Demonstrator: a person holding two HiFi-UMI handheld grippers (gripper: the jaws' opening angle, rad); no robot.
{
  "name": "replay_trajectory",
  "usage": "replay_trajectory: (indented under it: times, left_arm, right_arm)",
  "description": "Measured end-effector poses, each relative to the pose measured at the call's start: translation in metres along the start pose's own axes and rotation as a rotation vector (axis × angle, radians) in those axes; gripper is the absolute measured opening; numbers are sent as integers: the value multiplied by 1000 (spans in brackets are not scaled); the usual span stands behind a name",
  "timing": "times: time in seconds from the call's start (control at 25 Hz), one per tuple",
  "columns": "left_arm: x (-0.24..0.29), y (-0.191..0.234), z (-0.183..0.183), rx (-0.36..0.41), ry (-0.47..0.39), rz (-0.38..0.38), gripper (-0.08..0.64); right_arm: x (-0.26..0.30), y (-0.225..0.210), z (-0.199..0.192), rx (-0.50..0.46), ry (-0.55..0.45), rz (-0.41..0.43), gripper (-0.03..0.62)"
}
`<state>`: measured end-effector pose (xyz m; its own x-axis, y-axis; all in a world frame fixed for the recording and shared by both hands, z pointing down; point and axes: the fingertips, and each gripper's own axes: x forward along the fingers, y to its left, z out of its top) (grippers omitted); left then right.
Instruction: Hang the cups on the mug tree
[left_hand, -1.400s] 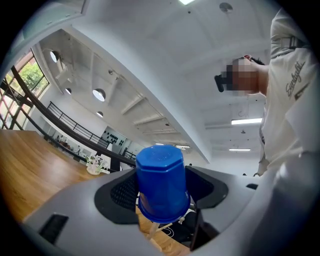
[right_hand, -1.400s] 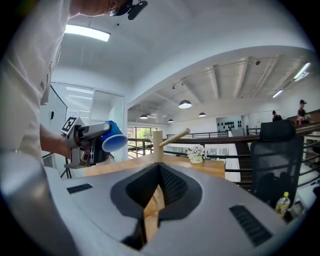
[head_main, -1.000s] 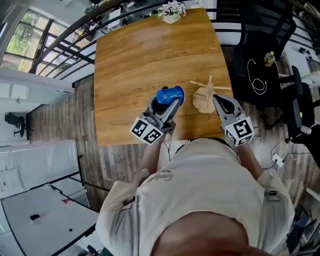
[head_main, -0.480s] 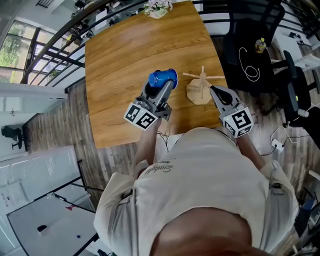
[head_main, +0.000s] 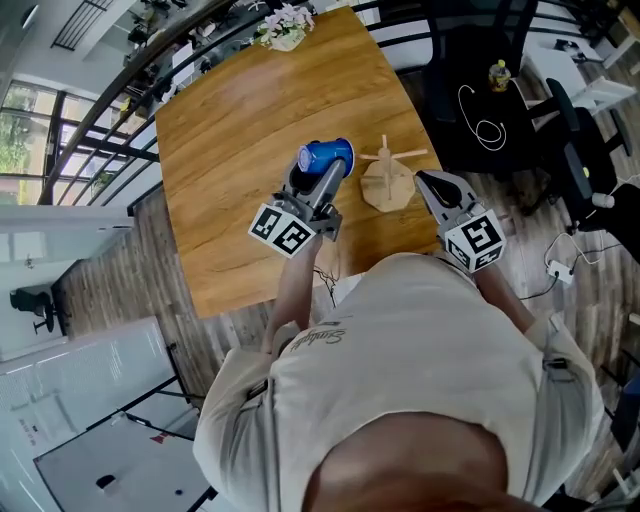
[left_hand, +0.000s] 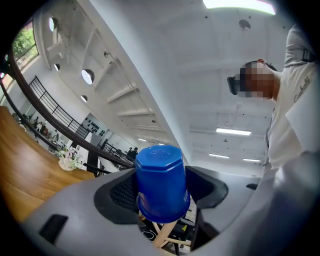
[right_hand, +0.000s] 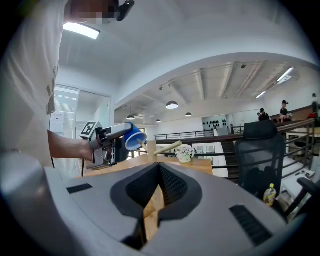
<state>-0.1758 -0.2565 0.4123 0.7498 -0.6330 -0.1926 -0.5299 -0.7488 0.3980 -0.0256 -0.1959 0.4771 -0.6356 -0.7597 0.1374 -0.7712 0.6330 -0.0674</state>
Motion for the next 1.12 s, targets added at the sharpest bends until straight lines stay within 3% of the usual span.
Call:
replay_trajectory:
  times: [0.52,1.12]
  left_arm:
    - [20,-8,-31,-32,81,-23,291]
    - [25,-6,-57,-57,110,-8,291]
  right_arm:
    - [-9,-15,-16,40,26,-12,-5]
    - [-17,-24,-21,58,7,-28,-5]
